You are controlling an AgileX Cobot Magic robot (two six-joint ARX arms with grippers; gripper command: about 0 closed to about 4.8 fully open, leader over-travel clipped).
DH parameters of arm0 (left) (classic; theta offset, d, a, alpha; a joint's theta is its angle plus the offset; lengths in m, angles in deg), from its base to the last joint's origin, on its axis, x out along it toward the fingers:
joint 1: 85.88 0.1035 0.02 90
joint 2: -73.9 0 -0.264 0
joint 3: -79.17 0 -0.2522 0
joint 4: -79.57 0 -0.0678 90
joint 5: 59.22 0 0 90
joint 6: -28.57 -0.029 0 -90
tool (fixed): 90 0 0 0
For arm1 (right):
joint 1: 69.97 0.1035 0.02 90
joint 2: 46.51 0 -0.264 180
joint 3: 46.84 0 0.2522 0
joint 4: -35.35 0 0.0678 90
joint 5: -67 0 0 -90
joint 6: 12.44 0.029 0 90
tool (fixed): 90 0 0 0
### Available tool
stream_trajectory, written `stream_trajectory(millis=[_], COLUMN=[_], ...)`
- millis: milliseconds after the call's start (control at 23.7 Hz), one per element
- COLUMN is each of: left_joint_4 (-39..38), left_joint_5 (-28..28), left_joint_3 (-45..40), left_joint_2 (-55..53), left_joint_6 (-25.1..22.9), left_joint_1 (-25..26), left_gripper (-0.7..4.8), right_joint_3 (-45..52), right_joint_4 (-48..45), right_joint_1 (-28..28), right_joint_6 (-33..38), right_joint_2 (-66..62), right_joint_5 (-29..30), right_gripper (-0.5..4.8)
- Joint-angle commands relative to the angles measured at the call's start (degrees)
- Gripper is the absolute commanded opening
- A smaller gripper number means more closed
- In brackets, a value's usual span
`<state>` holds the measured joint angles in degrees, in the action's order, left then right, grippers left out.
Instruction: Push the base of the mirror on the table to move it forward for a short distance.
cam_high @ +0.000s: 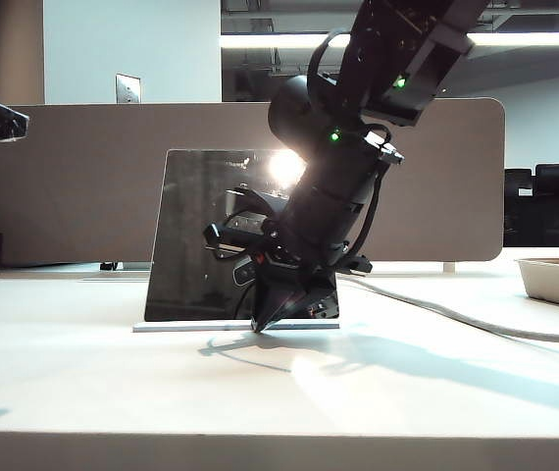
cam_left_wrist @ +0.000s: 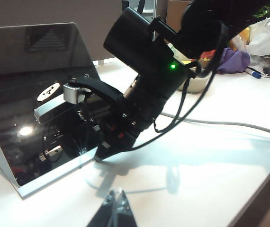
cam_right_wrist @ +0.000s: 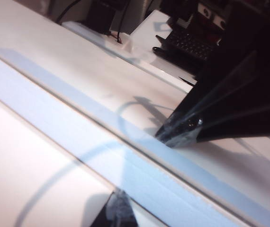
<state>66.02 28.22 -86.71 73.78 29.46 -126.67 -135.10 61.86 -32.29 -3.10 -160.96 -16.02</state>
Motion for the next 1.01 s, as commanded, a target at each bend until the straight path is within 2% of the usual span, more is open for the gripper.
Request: stream_trajectory(millis=[42,337,1012], left_joint_4=[0.7,0.6,0.6], left_joint_5=[0.0,0.0,0.0], left_joint_3=[0.0,0.0,0.0], left_joint_2=[0.0,0.0,0.0], left_joint_6=[-0.2,-0.2,-0.2], left_joint_1=[0.0,0.0,0.0], left_gripper=[-0.01,-0.01,-0.01], right_joint_3=[-0.8,-4.1,-10.3], right_joint_4=[0.5,0.5,-1.3], right_joint_1=[-1.4,-3.4,-3.5], right_joint_6=[-0.4,-1.0,-0.9], right_joint_2=[-1.3,-4.2,-7.6], right_joint_5=[-0.7,-0.2,0.9], right_gripper=[-0.06,-0.06,-0.06])
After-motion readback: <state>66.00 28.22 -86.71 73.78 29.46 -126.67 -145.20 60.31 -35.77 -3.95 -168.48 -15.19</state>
